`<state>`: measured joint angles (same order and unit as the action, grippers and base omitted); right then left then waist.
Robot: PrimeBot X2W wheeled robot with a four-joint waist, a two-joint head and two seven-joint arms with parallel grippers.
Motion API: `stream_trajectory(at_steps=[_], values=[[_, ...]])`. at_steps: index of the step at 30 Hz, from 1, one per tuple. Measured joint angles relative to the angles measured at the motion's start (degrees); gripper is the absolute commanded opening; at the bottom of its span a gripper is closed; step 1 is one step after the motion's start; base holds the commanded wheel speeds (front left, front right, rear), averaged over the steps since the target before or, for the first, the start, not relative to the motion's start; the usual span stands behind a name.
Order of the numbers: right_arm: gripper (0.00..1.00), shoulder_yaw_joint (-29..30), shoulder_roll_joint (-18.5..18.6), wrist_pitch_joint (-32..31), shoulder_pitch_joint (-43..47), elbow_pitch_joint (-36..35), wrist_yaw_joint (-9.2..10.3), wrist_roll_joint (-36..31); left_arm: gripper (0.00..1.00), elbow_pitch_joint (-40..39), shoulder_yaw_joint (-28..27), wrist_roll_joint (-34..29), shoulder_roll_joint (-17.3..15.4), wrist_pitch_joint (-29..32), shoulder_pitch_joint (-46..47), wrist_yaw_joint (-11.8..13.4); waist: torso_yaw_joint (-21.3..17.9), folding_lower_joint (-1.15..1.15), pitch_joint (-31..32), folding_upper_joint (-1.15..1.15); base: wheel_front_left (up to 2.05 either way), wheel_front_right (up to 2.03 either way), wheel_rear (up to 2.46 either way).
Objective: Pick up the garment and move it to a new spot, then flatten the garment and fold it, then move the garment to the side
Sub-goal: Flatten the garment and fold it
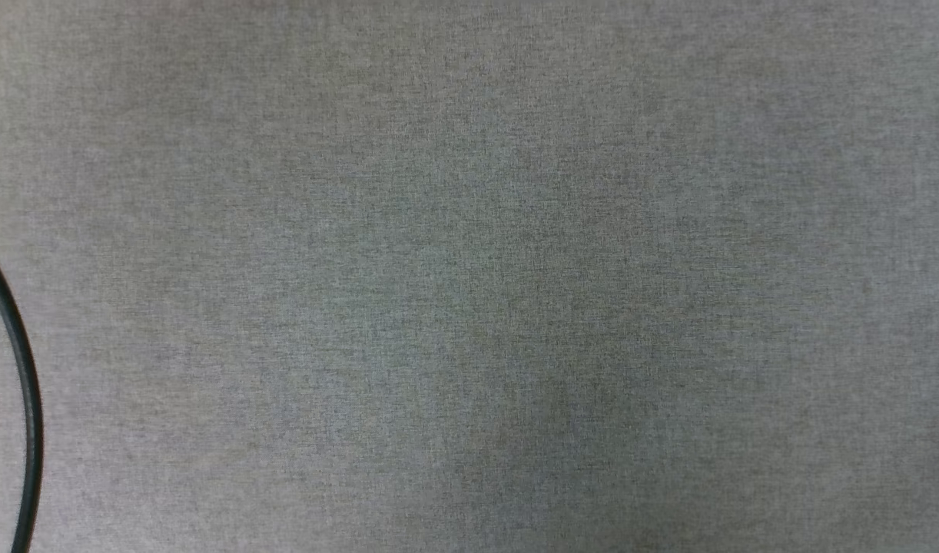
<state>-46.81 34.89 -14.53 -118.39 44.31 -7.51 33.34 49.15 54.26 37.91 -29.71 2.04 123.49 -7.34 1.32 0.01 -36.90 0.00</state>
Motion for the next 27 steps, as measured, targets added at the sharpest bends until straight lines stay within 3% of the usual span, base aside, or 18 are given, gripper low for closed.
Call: stream_trajectory(at_steps=[9,19,24,27], values=[[0.00,-5.27,-0.75,4.74,8.14,2.99,0.00,4.88,0.00,1.64,4.27,3.09,0.12,-5.50,-6.94,-0.05,-0.19,0.00,1.24,0.00,0.00,0.00,0.00],[0.00,-10.59,-4.02,13.51,28.78,3.65,0.00,14.56,0.00,-0.97,8.51,9.69,-1.29,-11.63,-27.83,-0.05,-0.95,0.00,9.36,0.00,0.00,0.00,0.00],[0.00,-13.21,-3.53,16.14,37.12,1.77,0.00,17.31,0.00,-3.23,8.91,11.77,-3.10,-13.52,-36.84,0.16,-1.30,-0.01,12.85,0.00,0.00,0.00,0.00],[0.00,-15.34,-2.23,17.64,42.95,-0.04,-0.01,18.87,0.00,-6.09,9.09,13.76,-5.13,-14.89,-45.24,1.69,-1.60,-0.01,15.32,0.00,0.00,0.00,0.00]])
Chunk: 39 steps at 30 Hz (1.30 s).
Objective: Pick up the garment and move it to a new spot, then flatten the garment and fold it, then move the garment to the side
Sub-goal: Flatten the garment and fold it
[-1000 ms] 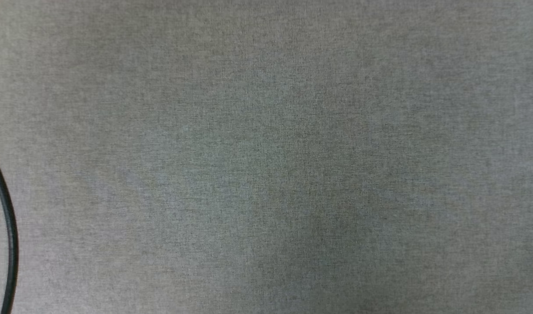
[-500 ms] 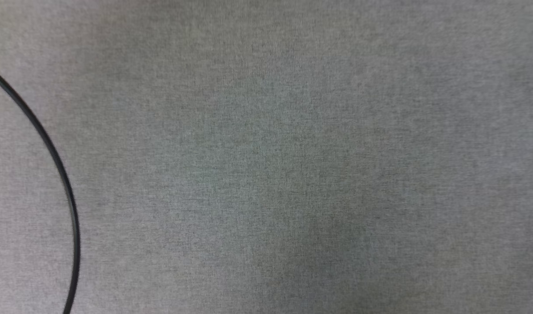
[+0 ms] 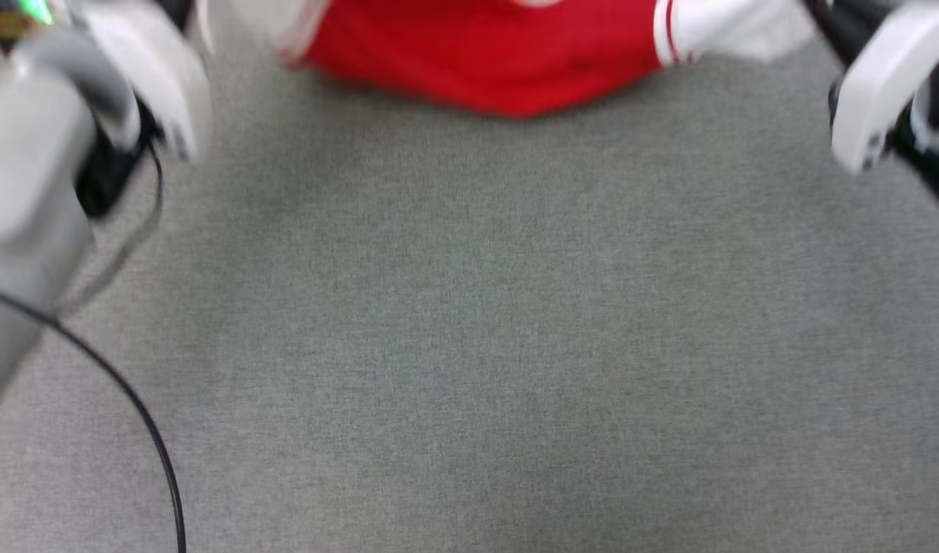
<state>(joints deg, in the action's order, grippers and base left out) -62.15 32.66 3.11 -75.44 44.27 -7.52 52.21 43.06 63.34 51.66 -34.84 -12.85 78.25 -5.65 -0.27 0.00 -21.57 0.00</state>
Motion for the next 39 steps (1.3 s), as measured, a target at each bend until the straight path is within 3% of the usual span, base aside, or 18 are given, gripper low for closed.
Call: stream_trajectory(at_steps=[11,16,17,29,35,39], values=[[0.00,-6.87,6.55,2.67,18.64,-6.34,0.01,4.13,0.00,-14.40,-0.51,7.01,-6.49,-1.94,-29.67,9.26,-0.18,-0.01,8.58,0.00,0.00,0.00,0.00],[0.00,-8.34,10.12,3.13,27.67,-9.37,0.01,5.56,0.00,-20.14,-1.07,9.92,-10.69,-2.04,-41.19,13.25,0.02,-0.01,12.35,0.00,0.00,0.00,0.00],[0.00,-8.48,11.62,3.48,30.83,-10.71,0.01,6.15,0.00,-22.27,-1.30,10.49,-12.25,-2.05,-45.03,15.04,0.10,-0.01,13.58,0.00,0.00,0.00,0.00],[0.00,-7.42,21.94,1.78,48.85,-20.79,-0.01,8.46,0.00,-34.49,-0.96,15.34,-20.40,-2.13,-61.71,22.61,-0.03,-0.01,18.37,0.00,0.00,0.00,0.00],[0.00,-5.13,22.85,0.41,57.25,-24.07,-0.01,9.73,0.00,-37.29,-2.12,16.41,-20.46,-2.14,-67.09,25.87,-0.37,-0.01,18.34,0.00,0.00,0.00,0.00],[0.00,-1.79,22.12,-0.49,59.40,-23.75,-0.01,9.21,0.00,-37.85,-4.13,15.40,-18.56,-2.15,-69.23,26.37,-0.53,0.00,17.71,0.00,0.00,0.00,0.00]])
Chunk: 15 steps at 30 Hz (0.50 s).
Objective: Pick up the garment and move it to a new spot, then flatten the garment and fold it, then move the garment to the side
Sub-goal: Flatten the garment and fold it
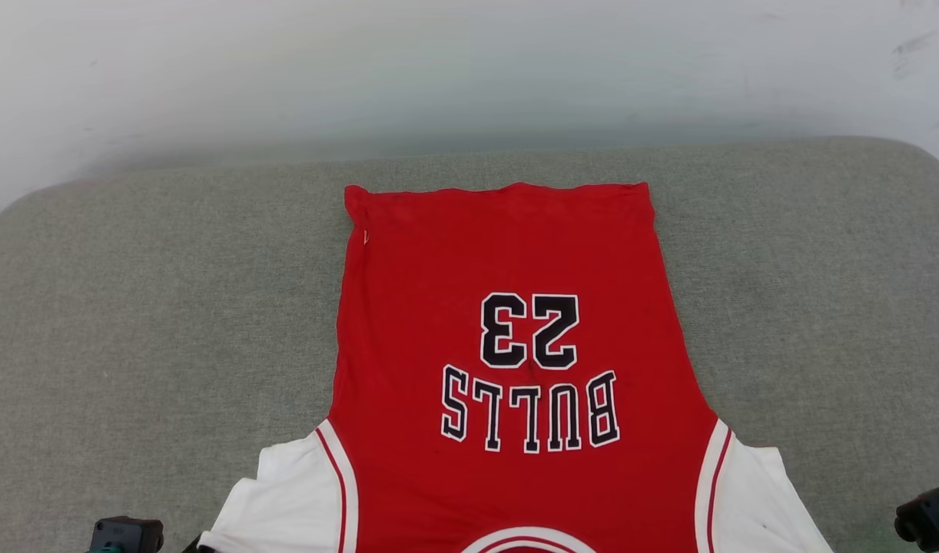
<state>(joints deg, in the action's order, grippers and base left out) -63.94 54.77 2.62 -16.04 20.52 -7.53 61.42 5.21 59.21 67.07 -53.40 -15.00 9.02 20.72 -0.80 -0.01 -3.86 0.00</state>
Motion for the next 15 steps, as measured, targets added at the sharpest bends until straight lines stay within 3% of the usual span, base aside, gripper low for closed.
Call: stream_trajectory(at_steps=[2,3,4,5,9,15], values=[[0.02,1.54,-0.77,-1.13,0.57,0.09,0.00,-0.21,0.00,-0.11,-1.21,-1.01,0.35,-0.04,-0.51,0.05,0.01,0.00,-0.37,0.00,0.00,0.00,0.00],[0.29,2.85,-1.20,-1.21,0.54,0.19,0.00,-0.51,0.00,-0.30,-2.15,-1.51,0.67,-0.05,-0.53,0.20,0.04,0.00,-0.60,0.00,0.00,0.00,0.00],[0.77,4.16,-1.52,-1.63,0.27,0.23,0.00,-0.62,0.00,-0.55,-2.67,-1.98,1.02,-0.05,-0.53,0.20,0.06,0.00,-0.82,0.00,0.00,0.00,0.00],[1.00,5.38,-1.68,-1.75,-0.10,0.15,0.00,-1.33,0.00,-0.82,-3.33,-2.59,1.47,-0.05,-0.56,0.20,0.09,0.00,-1.06,0.00,0.00,0.00,0.00],[1.00,11.76,-1.24,-2.61,-2.86,-1.27,0.01,-3.70,0.00,-2.52,-6.83,-4.55,3.21,-0.05,-0.53,-0.03,0.75,0.01,-1.85,0.00,0.00,0.00,0.00],[1.00,24.93,2.36,-5.58,-10.32,-7.27,0.02,-8.01,0.00,-6.44,-10.43,-9.28,4.19,-0.05,0.26,0.75,2.16,0.01,-4.32,0.00,0.00,0.00,0.00]])
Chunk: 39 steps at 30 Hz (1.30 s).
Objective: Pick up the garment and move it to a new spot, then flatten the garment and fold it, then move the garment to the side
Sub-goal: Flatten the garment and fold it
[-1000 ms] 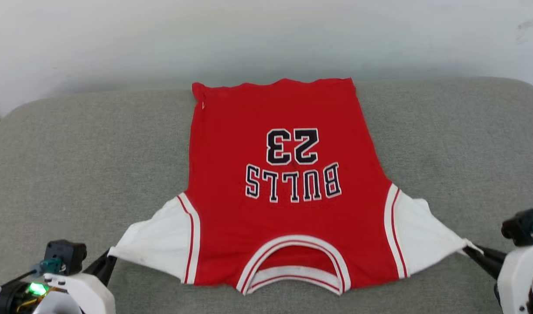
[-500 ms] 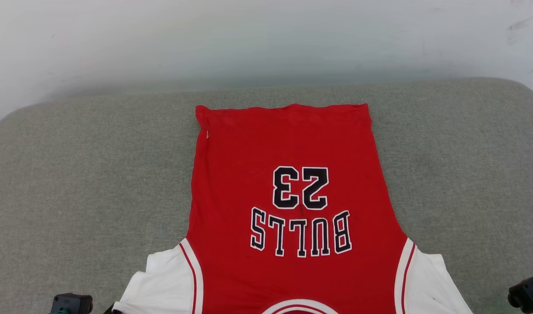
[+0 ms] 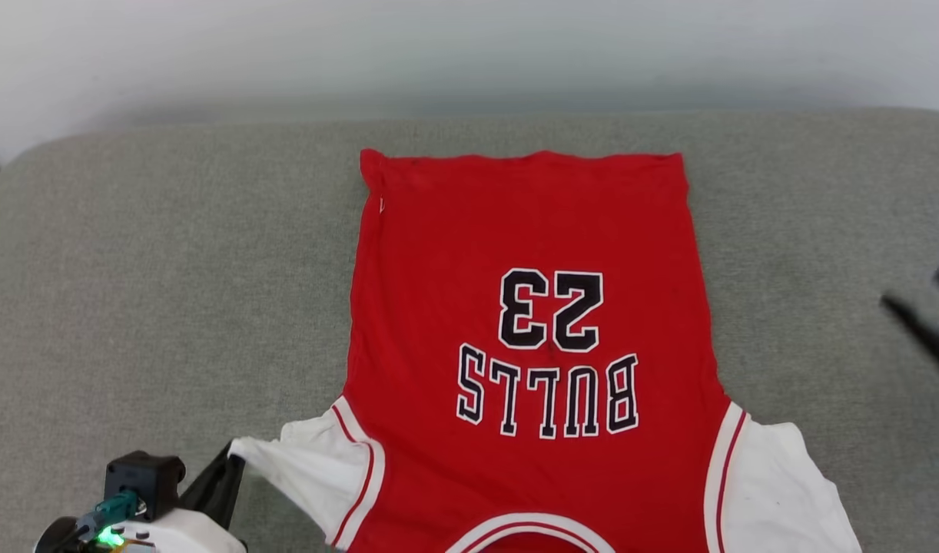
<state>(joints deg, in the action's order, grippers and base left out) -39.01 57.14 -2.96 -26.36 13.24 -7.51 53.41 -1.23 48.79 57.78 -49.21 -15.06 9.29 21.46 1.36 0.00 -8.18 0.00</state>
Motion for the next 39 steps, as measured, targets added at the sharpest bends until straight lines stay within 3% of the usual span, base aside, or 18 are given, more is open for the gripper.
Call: stream_trajectory(at_steps=[5,9,19,24,31,39], values=[[1.00,10.84,-0.90,-6.48,-9.29,-4.59,0.00,-4.65,0.00,-3.13,-1.16,-3.44,0.68,0.00,1.87,0.81,1.44,0.00,-3.86,0.00,0.00,0.00,0.00],[1.00,15.25,-3.34,-15.58,-17.53,-6.88,0.00,-8.73,0.00,-5.13,-1.48,-5.79,1.92,0.00,4.36,0.98,2.98,0.01,-7.97,0.00,0.00,0.00,0.00],[1.00,10.96,-10.17,-50.25,-37.91,-0.78,0.00,-10.48,0.00,-7.98,-2.11,-10.58,5.00,0.00,9.49,0.62,7.78,0.02,-18.97,0.00,0.00,0.00,0.00],[1.00,12.38,-13.76,-61.95,-43.80,7.02,0.01,-11.28,0.00,-8.37,-2.99,-12.35,6.95,0.00,10.99,0.35,10.30,0.02,-23.47,0.00,0.00,0.00,0.00],[1.00,16.91,-19.67,-67.78,-47.39,14.28,0.00,-16.94,0.00,-8.73,-3.60,-14.41,8.84,0.00,12.78,-0.83,13.71,0.02,-28.46,0.00,0.00,0.00,0.00],[1.00,21.05,-21.04,-68.11,-46.04,16.07,0.01,-20.47,0.00,-8.98,-4.42,-16.29,11.07,-0.01,13.68,-1.57,16.45,0.00,-31.51,0.00,0.00,0.00,0.00]])
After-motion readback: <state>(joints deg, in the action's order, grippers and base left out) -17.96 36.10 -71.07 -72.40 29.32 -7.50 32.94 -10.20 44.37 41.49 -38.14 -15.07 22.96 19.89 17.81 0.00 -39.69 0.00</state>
